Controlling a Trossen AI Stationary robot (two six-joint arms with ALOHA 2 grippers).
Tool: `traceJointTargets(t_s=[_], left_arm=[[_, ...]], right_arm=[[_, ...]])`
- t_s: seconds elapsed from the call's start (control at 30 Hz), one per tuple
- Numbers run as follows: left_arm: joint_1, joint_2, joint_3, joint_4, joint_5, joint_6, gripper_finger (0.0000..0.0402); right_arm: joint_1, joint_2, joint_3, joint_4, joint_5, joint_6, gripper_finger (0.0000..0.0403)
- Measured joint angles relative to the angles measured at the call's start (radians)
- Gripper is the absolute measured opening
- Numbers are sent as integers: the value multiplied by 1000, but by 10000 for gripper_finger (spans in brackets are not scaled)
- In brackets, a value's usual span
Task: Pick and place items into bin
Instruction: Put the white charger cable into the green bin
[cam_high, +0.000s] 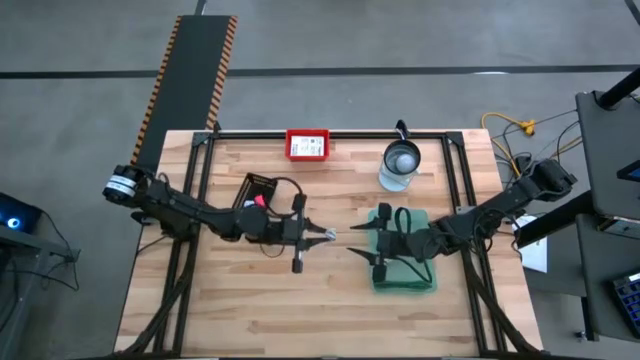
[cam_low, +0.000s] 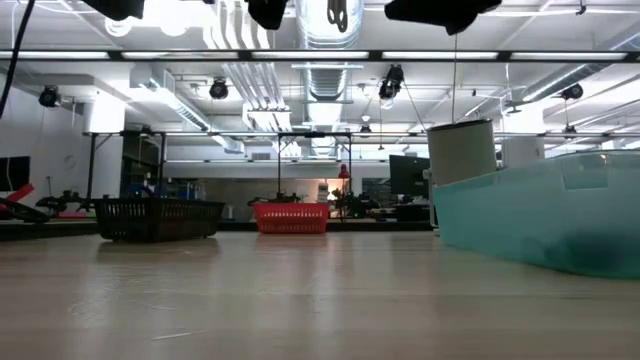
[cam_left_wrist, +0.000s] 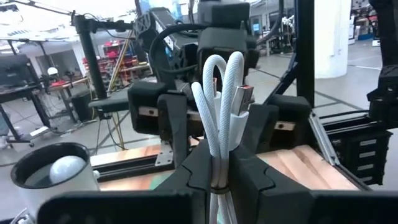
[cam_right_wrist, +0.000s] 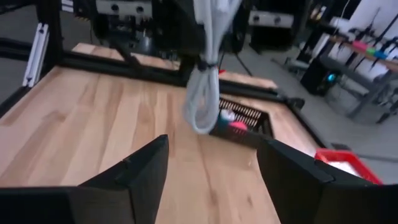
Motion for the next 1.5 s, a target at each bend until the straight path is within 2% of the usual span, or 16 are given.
traceJointTargets(t_s=[0.17, 0.3, 0.53, 0.73, 1.1, 1.27, 1.5], left_arm=[[50, 0, 0, 10, 54, 3, 16], [75, 0, 0, 84, 125, 36, 17], [90, 53, 21, 170, 191, 110, 16], [103, 128, 53, 238, 201, 156, 15], [102, 133, 77, 238, 248, 156, 15], [102, 133, 77, 229, 250, 156, 16], [104, 133, 81, 226, 249, 154, 19]], right_arm=[[-12, 0, 0, 51, 0, -66, 227], [-31, 0, 0, 69, -3, -94, 226], [-45, -1, 15, 72, -3, -108, 226], [-48, -1, 29, 74, -24, -157, 226], [-48, -1, 35, 84, -24, -167, 216], [-48, -1, 35, 88, -24, -167, 187], [-48, -1, 35, 87, -30, -178, 105]])
